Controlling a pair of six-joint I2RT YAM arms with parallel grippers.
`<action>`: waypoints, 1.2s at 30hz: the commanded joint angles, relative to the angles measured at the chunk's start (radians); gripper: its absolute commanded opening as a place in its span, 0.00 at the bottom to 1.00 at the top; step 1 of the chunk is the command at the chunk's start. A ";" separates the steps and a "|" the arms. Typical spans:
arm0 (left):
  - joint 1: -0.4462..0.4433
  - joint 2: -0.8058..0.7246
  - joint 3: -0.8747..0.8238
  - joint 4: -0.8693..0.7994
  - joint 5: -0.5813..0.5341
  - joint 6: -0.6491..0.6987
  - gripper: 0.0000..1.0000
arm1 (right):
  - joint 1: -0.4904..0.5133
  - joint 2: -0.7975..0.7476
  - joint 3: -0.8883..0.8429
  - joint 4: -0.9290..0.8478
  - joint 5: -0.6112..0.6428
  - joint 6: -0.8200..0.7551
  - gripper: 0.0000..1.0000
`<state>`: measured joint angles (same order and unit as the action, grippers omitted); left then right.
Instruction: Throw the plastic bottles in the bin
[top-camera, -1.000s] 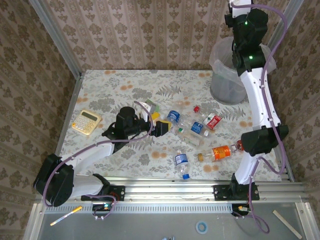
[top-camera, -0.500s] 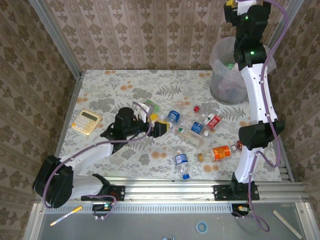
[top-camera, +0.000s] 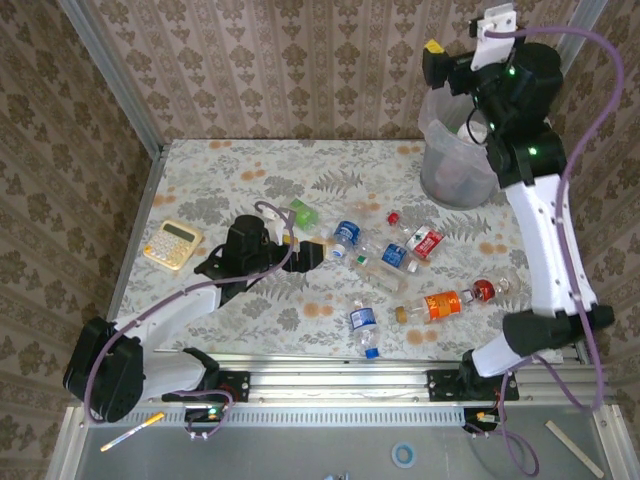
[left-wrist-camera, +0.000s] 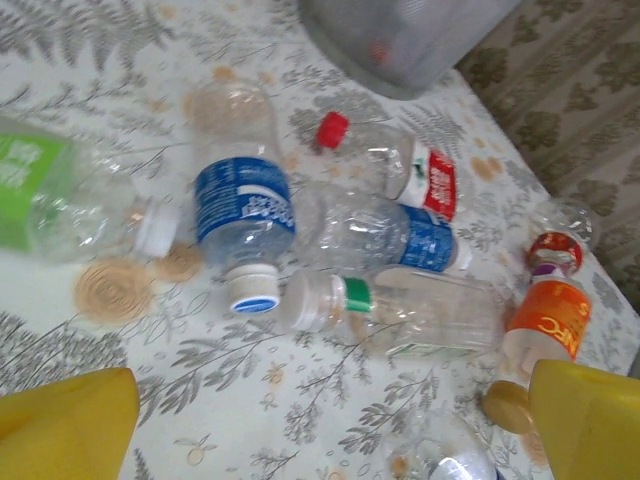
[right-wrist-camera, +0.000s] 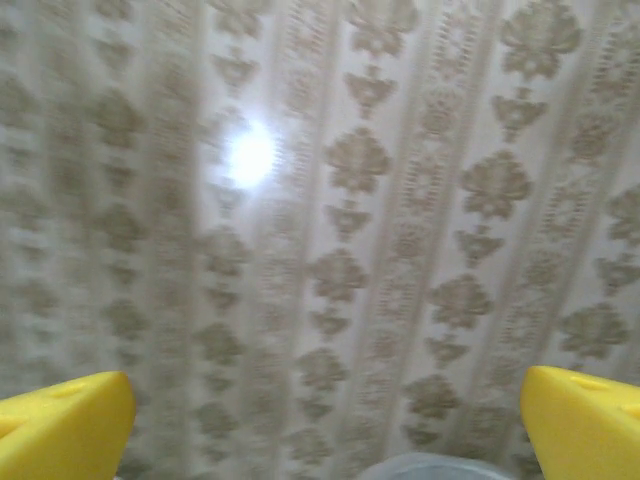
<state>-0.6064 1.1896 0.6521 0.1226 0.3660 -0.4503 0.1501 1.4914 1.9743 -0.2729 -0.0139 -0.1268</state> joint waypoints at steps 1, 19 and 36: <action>0.010 0.027 0.046 -0.089 -0.042 -0.038 1.00 | 0.021 -0.120 -0.124 -0.089 -0.139 0.190 1.00; -0.030 0.281 0.242 -0.267 -0.053 -0.040 0.97 | 0.056 -0.627 -0.997 -0.386 -0.273 0.581 1.00; -0.166 0.295 0.248 -0.317 -0.061 -0.001 0.97 | 0.157 -0.809 -1.329 -0.680 -0.145 0.875 1.00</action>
<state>-0.7570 1.5063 0.9085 -0.1947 0.2913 -0.4747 0.3023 0.7223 0.6834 -0.8581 -0.2131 0.6357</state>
